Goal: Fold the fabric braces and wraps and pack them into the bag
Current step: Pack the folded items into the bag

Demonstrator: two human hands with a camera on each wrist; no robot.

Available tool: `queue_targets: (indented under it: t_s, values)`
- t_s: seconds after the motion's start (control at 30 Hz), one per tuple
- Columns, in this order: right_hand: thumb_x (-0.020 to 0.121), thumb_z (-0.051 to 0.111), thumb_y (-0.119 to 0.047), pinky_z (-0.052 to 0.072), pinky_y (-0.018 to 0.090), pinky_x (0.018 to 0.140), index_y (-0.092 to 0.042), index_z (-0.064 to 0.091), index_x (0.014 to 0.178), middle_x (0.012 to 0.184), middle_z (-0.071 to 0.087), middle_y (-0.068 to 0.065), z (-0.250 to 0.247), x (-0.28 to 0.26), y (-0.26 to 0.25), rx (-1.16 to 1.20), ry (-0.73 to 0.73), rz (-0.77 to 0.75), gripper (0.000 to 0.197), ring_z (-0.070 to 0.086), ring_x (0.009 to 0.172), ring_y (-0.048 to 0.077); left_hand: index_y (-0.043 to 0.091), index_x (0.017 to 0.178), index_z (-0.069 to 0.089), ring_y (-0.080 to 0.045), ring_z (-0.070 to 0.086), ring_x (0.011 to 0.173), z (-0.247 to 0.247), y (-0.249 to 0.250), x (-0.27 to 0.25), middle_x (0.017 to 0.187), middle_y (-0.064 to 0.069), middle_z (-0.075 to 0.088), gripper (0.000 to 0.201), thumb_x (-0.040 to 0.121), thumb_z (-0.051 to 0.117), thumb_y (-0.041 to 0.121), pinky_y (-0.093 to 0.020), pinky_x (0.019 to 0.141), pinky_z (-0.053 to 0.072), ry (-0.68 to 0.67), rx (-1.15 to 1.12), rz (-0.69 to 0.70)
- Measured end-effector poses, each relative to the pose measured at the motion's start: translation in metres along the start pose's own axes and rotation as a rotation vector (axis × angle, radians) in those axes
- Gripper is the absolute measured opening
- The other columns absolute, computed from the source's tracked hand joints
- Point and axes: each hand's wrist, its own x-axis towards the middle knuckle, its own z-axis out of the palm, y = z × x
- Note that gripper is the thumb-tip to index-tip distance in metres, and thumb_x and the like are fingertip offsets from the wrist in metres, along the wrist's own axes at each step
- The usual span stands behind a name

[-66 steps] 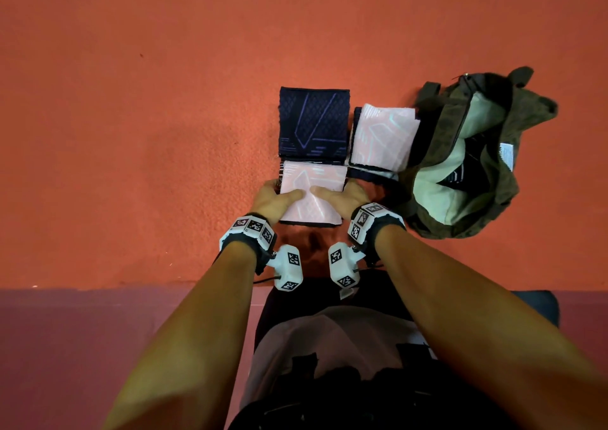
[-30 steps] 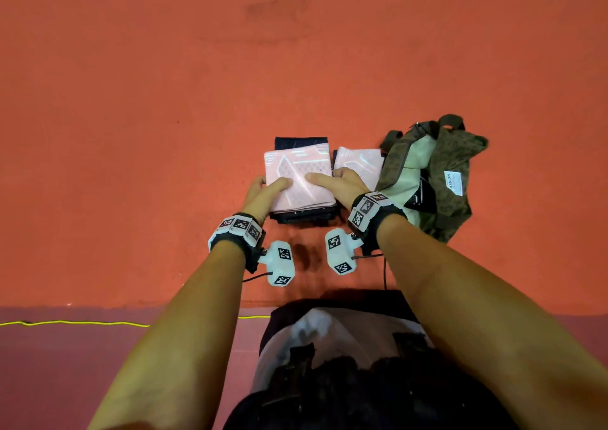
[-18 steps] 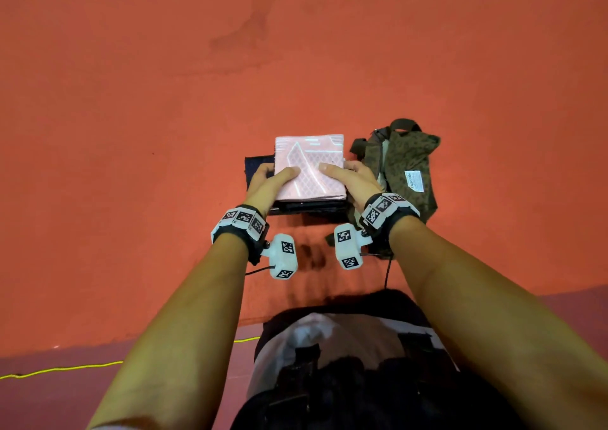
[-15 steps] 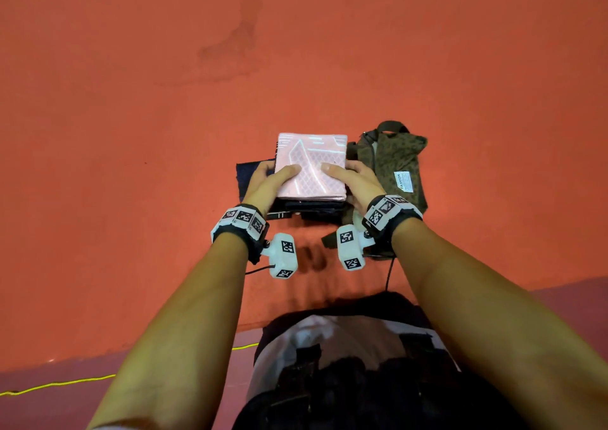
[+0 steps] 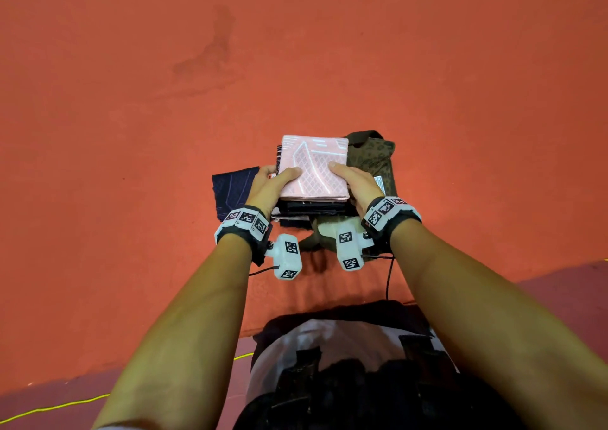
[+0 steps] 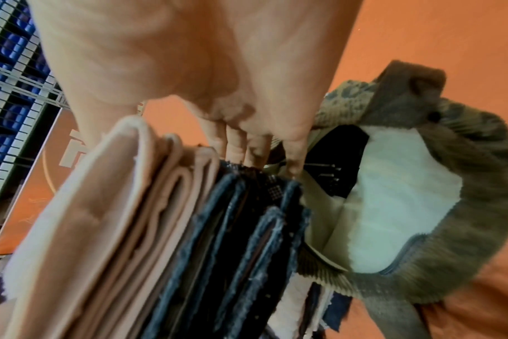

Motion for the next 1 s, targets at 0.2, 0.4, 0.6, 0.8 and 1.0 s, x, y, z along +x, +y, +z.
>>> queue_targets:
  t_s: [0.2, 0.4, 0.6, 0.8, 1.0]
  values:
    - [0.073, 0.063, -0.073, 0.044, 0.042, 0.105, -0.025, 0.062, 0.123, 0.123, 0.065, -0.005, -0.018, -0.018, -0.006, -0.152, 0.037, -0.029, 0.069, 0.062, 0.112, 0.018, 0.018, 0.104, 0.056, -0.023, 0.072, 0.081, 0.023, -0.008, 0.0, 0.104, -0.009, 0.072, 0.056, 0.062, 0.084, 0.043, -0.04, 0.073, 0.06, -0.008, -0.014, -0.027]
    - [0.058, 0.051, -0.096, 0.029, 0.052, 0.116, -0.031, 0.065, 0.127, 0.148, 0.045, 0.0, -0.038, 0.006, 0.009, -0.319, 0.142, -0.089, 0.096, 0.041, 0.137, 0.025, 0.017, 0.106, 0.054, -0.024, 0.072, 0.082, 0.045, -0.013, 0.003, 0.1, -0.007, 0.073, 0.065, 0.057, 0.086, 0.046, -0.044, 0.08, 0.06, -0.035, -0.052, -0.06]
    - [0.059, 0.062, -0.09, 0.042, 0.043, 0.109, -0.027, 0.074, 0.098, 0.131, 0.059, 0.002, -0.066, 0.004, 0.005, -0.254, 0.212, -0.048, 0.074, 0.054, 0.124, 0.023, 0.012, 0.109, 0.054, -0.027, 0.072, 0.09, 0.073, -0.018, 0.004, 0.106, -0.011, 0.073, 0.059, 0.064, 0.084, 0.037, -0.047, 0.086, 0.059, -0.094, -0.12, -0.097]
    - [0.051, 0.086, -0.064, 0.056, 0.049, 0.094, -0.016, 0.063, 0.095, 0.108, 0.074, 0.008, -0.087, 0.003, 0.013, 0.051, 0.209, 0.027, 0.069, 0.072, 0.098, 0.028, 0.008, 0.11, 0.056, -0.024, 0.069, 0.091, 0.095, -0.022, 0.002, 0.104, -0.011, 0.071, 0.047, 0.08, 0.077, 0.037, -0.043, 0.087, 0.056, -0.154, -0.107, -0.148]
    - [0.034, 0.091, -0.071, 0.056, 0.05, 0.094, -0.009, 0.064, 0.109, 0.108, 0.075, 0.009, -0.089, 0.021, 0.035, 0.153, 0.186, 0.083, 0.101, 0.073, 0.098, 0.029, 0.023, 0.103, 0.065, -0.021, 0.069, 0.082, 0.092, -0.025, 0.009, 0.094, -0.002, 0.074, 0.029, 0.099, 0.047, 0.045, -0.034, 0.074, 0.055, -0.092, -0.089, -0.227]
